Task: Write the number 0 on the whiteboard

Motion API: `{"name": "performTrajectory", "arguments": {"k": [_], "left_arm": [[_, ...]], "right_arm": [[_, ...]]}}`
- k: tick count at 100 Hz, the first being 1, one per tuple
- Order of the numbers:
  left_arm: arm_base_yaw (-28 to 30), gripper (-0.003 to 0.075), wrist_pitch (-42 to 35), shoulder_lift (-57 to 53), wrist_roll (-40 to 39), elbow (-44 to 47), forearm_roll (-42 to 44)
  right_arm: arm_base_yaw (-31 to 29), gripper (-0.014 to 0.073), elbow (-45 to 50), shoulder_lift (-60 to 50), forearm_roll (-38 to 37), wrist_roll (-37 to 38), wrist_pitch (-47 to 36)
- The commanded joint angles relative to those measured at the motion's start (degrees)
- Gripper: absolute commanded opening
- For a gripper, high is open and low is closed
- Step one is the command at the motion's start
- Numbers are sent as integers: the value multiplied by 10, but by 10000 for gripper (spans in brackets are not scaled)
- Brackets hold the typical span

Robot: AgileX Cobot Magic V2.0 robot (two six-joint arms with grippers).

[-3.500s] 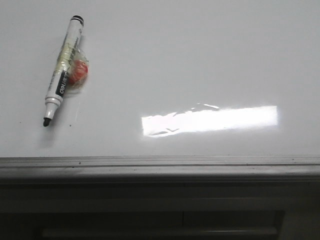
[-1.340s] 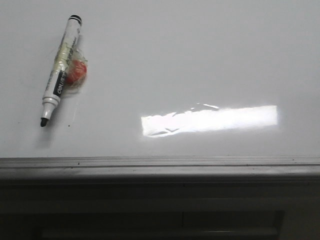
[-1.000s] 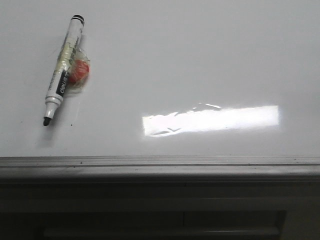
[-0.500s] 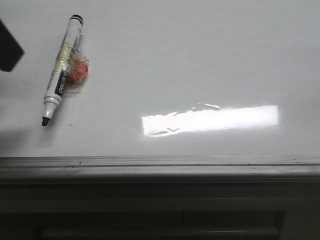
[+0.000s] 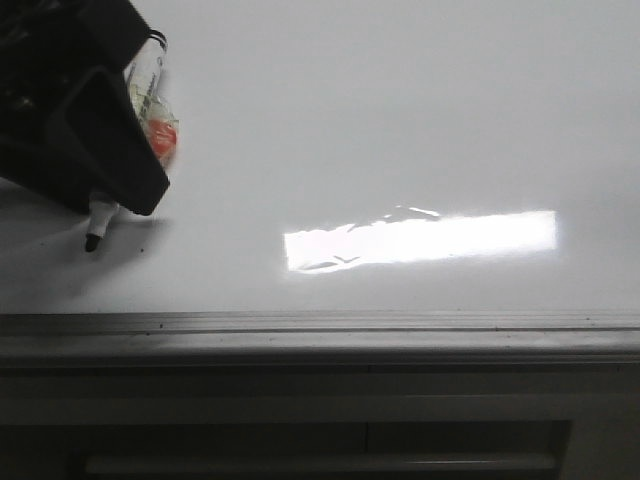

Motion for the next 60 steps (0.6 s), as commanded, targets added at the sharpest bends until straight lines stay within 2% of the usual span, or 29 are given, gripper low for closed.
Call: {"name": "performTrajectory", "arguments": {"k": [1,8,15,22,28,34,39,47,60], "left_arm": [[-2,244,-26,9,-6,-16,6],[-2,129,-26,18,-1,-16,11],[-2,-18,-26,21,7,-16,20],[-7,-20,-27,18,33,-19,21],[-24,-20,-27,9,69,-24,21],[-46,-20,-23,-4,117,-34,22],[-71,-20,-17,-19,171,-43,24],[-121,-20,-8,-38,264,-55,25],[-195,-20,-4,-66,404,-57,46]], "right_arm": [[-3,359,-23,13,8,-7,-40],[-3,358,-28,13,23,-18,-38],[-1,358,-45,14,75,-82,-33],[6,358,-69,19,166,-200,-22],[16,358,-94,32,259,-340,5],[24,358,-116,52,355,-470,58],[29,359,-136,76,410,-544,105],[31,362,-160,123,454,-611,164],[46,363,-192,181,487,-678,180]]}}
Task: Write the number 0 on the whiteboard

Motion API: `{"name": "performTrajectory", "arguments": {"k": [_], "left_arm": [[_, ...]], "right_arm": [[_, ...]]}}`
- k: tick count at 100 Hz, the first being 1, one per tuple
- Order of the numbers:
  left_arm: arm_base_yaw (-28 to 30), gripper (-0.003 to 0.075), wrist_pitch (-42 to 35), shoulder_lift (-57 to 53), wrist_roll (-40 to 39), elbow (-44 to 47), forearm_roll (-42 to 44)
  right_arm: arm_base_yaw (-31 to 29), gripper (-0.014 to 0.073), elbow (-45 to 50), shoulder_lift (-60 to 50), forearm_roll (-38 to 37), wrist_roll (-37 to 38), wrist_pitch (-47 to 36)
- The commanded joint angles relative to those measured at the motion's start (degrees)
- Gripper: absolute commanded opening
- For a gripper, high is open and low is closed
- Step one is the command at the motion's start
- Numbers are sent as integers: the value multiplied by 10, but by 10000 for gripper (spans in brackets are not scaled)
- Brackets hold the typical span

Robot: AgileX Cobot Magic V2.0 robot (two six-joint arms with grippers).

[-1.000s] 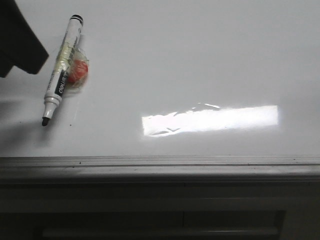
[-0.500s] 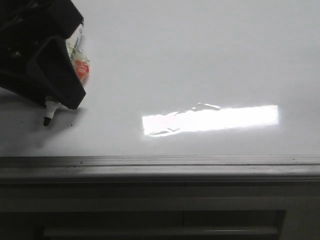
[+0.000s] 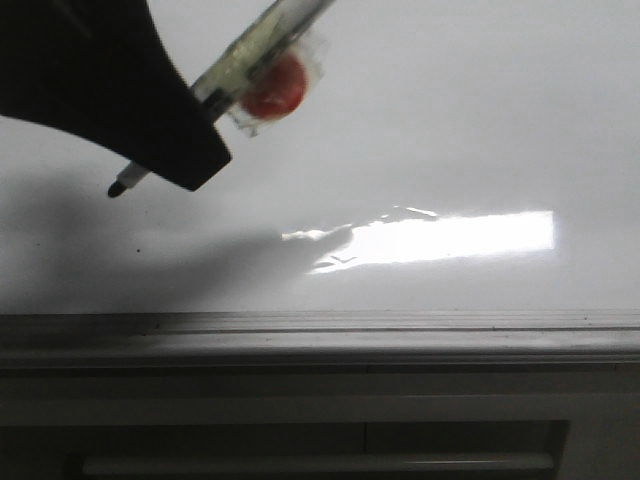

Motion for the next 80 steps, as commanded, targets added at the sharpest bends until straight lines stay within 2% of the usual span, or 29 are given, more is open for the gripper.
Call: {"name": "performTrajectory", "arguments": {"k": [1,12,25,54,80], "left_arm": [[-46,-20,-19,-29,93,-20,15],[-90,-20,-27,-38,108,-20,64],[-111,-20,-31,-38,108,-20,79],[-112,-20,-31,-38,107,-20,78],[-112,-20,-31,-38,107,-20,77]], "right_arm": [[13,363,-37,47,56,-63,-11],[45,363,-49,89,81,-100,6],[91,362,-54,128,82,-113,-1],[186,362,-60,200,82,-113,-52],[262,361,-60,238,82,-113,-140]]}}
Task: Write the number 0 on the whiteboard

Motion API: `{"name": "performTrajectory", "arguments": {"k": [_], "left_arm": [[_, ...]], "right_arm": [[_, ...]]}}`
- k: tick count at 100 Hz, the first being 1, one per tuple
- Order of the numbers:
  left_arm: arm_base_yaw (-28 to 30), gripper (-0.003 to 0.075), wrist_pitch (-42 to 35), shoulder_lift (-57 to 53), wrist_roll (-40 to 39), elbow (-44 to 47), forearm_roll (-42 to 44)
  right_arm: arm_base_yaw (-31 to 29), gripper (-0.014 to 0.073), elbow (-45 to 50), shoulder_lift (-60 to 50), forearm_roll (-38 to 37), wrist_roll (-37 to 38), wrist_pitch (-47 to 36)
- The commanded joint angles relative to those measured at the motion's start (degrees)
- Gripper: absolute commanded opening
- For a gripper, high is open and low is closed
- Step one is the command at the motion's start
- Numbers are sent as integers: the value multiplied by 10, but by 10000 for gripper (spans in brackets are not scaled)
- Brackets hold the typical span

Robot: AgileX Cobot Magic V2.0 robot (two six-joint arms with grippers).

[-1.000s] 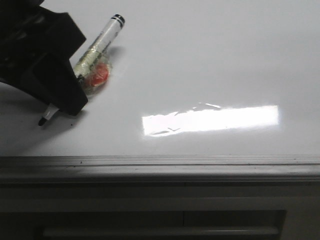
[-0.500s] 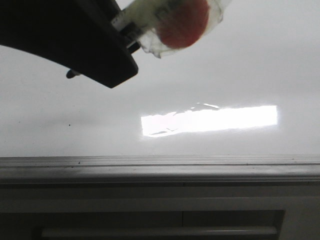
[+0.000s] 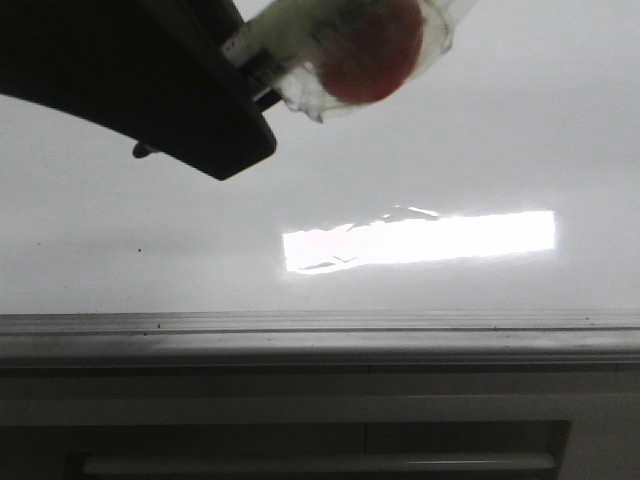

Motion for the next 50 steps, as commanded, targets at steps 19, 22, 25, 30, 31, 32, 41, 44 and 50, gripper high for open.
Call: {"name": "performTrajectory", "arguments": {"k": [19,22,25,30,31,32,41,44,50], "left_arm": [[-5,-20,-34,-13,-3,-19,2],[-5,-20,-34,-13,-3,-19,2],[-5,-20,-34,-13,-4,-19,2],[-5,-20,-34,-13,-4,-19,2],[-5,-20,-34,-13,-4,-19,2],[-5,-20,-34,-13,-4,-19,2],[-5,-20,-32,-13,-4,-19,2],[-5,-20,-32,-13,-4,-19,2],[-5,-20,-31,-14,-4,-19,2]], "right_arm": [[34,230,-20,40,30,-7,-41],[34,193,-20,44,30,-7,-41],[34,143,-20,48,30,-7,-41],[34,58,-20,51,30,-7,-41],[34,44,-20,53,30,-7,-41],[34,15,-20,53,30,-7,-41],[34,-68,-20,54,30,-7,-39],[34,-66,-20,54,30,-7,-39],[34,-66,-20,54,30,-7,-37]]}}
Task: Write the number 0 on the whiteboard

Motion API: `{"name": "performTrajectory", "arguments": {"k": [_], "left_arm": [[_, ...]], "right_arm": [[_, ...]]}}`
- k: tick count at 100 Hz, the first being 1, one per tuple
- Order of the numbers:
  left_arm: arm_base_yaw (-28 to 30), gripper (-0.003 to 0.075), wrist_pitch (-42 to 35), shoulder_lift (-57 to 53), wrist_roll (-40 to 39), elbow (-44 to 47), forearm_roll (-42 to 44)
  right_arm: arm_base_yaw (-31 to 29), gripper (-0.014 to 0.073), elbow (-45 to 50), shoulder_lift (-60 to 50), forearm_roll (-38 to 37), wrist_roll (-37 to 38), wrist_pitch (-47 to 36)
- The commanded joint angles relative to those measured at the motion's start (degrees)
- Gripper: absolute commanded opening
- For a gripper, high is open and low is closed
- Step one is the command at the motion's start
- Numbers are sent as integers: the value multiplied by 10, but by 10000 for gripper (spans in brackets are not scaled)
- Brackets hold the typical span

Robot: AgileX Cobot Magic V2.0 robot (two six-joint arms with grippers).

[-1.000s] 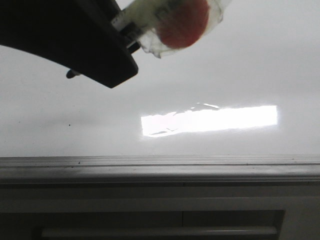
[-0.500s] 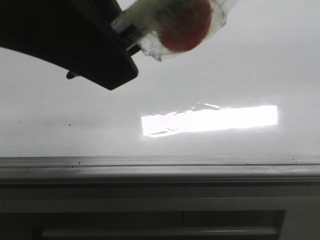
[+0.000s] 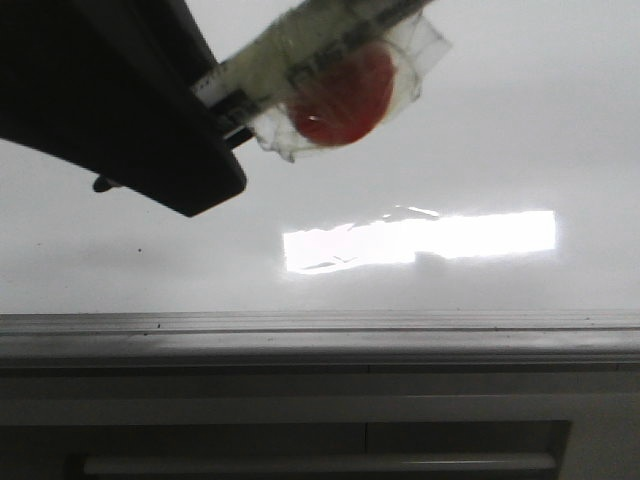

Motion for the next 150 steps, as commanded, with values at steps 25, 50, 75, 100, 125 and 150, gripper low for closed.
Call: {"name": "performTrajectory", "arguments": {"k": [25,50,75,100,125,150], "left_arm": [[4,7,-78,-56,-137,-19,22],[11,257,-56,-153,-212,-9,22],[11,309,-96,-280,-276,64,33],[11,-17,-144,-416,-655,202,273],[11,-20,-74,-451,-850,240,436],[11,-20,-79,-451,-850,240,441]], "right_arm": [[-20,-66,-18,-28,4,0,29],[-82,-65,-18,-106,-32,45,29],[-102,-57,-16,-163,-165,187,43],[-102,-44,-17,-167,-192,217,-28],[-102,-43,-63,-72,-286,217,-67],[-102,-44,-98,-19,-445,341,-74]]}}
